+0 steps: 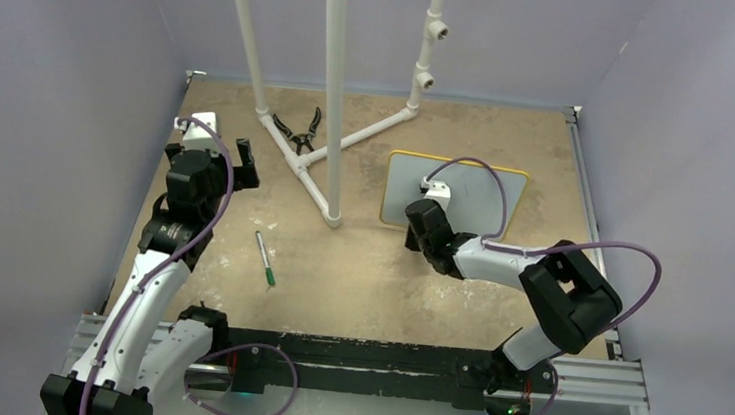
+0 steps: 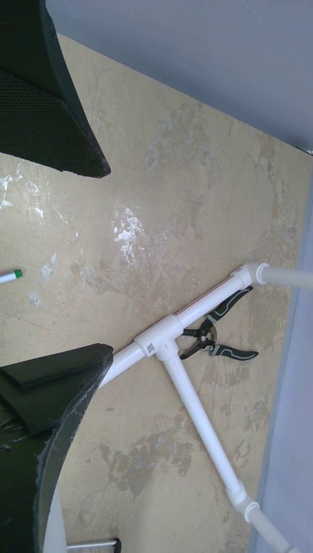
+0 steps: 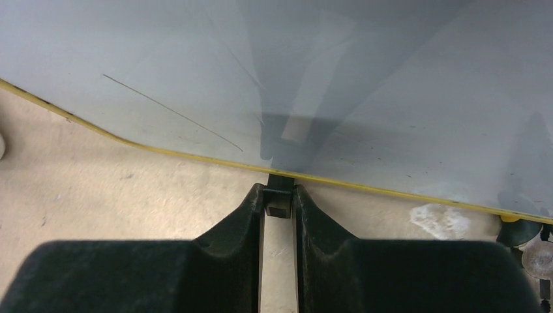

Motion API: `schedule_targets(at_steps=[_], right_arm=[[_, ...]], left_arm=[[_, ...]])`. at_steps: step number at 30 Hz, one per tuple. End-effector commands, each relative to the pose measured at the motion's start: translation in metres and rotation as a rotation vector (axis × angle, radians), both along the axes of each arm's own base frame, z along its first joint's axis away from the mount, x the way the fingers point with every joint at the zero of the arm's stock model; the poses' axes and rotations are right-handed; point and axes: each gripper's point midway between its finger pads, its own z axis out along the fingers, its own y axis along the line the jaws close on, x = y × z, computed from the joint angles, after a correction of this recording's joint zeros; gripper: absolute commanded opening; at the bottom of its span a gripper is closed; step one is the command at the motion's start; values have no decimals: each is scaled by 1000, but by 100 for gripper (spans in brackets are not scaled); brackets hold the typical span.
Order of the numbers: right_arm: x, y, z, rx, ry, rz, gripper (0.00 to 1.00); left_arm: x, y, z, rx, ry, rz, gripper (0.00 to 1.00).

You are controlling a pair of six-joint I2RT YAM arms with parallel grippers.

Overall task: Write a sentence on the whiteboard
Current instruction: Move the whiteboard stand to the center of the board.

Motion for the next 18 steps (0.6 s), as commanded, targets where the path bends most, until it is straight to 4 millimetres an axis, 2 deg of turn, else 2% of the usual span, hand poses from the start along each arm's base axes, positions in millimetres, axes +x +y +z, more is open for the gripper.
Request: schedule_targets(at_steps=[1,5,11,14,18], right_arm=[[-3,49,19,130,-19,101,0],[-11,60,20,131,-22,137,0],[-14,65,18,130,-10,149,1],[-14,67,24,137,-15,155,18],[-16,67,41,161,-45,169,33]], left_arm=[[3,-1,6,-17,-18,0,99],[4,-1,4,-21,-12,1,99],[3,-3,-7,-53,20,6,97],[-1,-2,-24,-95,79,47,96],[-8,-5,-54,-179,176,94,92]])
